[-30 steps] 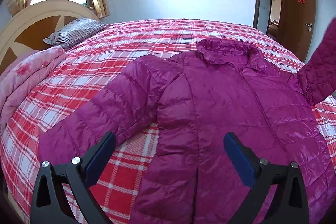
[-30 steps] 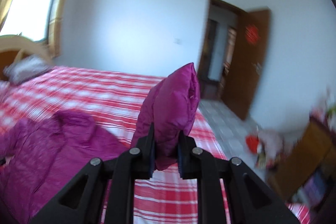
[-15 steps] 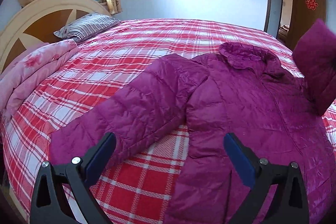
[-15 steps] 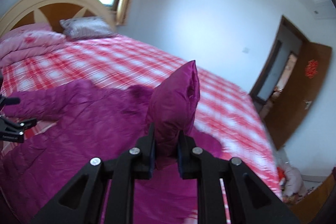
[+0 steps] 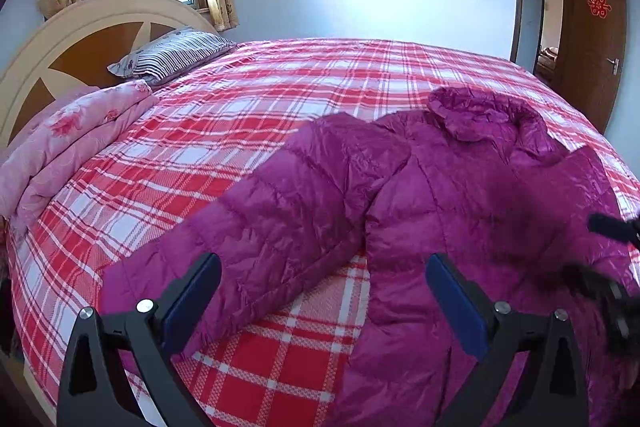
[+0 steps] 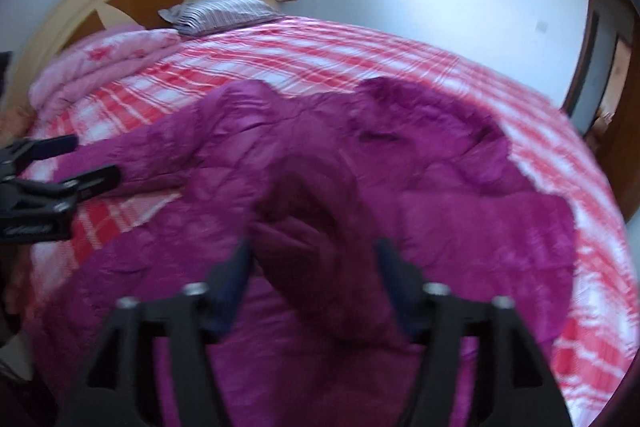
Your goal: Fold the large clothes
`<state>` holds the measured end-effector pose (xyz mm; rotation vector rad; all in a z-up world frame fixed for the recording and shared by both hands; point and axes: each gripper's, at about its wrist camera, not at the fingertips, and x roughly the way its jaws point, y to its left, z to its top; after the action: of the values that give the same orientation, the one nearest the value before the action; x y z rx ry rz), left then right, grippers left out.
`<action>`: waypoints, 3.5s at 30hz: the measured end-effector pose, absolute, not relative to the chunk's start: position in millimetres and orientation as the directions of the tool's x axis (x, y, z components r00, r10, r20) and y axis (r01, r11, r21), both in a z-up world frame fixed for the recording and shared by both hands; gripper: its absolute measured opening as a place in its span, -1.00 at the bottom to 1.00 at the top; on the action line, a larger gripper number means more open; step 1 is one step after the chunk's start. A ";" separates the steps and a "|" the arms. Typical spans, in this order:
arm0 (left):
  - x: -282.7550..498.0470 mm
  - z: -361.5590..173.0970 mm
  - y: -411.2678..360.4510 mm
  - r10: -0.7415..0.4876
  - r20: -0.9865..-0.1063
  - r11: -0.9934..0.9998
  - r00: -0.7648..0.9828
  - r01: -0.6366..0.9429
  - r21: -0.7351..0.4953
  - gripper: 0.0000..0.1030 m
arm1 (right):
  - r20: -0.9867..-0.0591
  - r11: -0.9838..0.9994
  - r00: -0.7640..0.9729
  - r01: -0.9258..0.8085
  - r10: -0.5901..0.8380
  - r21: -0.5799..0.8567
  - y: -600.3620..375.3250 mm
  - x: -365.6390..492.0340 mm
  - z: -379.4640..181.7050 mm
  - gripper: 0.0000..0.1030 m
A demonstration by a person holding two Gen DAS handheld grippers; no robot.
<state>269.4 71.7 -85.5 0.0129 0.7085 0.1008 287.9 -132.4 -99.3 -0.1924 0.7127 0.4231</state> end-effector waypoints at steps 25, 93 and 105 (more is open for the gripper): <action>361.7 -153.2 -58.7 0.008 -0.747 0.991 0.665 0.093 0.093 0.98 | -0.741 0.977 0.670 0.125 0.046 0.175 -350.7 409.0 -151.6 -0.13; 248.9 -104.9 130.6 0.172 -0.617 0.978 0.768 -0.056 0.203 0.98 | -0.750 1.000 0.661 0.006 -0.008 -0.005 -285.9 352.5 -168.7 0.00; 253.1 -136.9 243.0 0.248 -0.686 0.966 0.684 -0.233 0.116 0.74 | -0.745 1.000 0.666 0.006 -0.020 -0.022 -284.0 350.7 -167.5 0.01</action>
<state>253.1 243.0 -136.9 0.0201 0.7715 0.2693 350.7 -284.0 -167.5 -0.0184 0.8415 -0.0149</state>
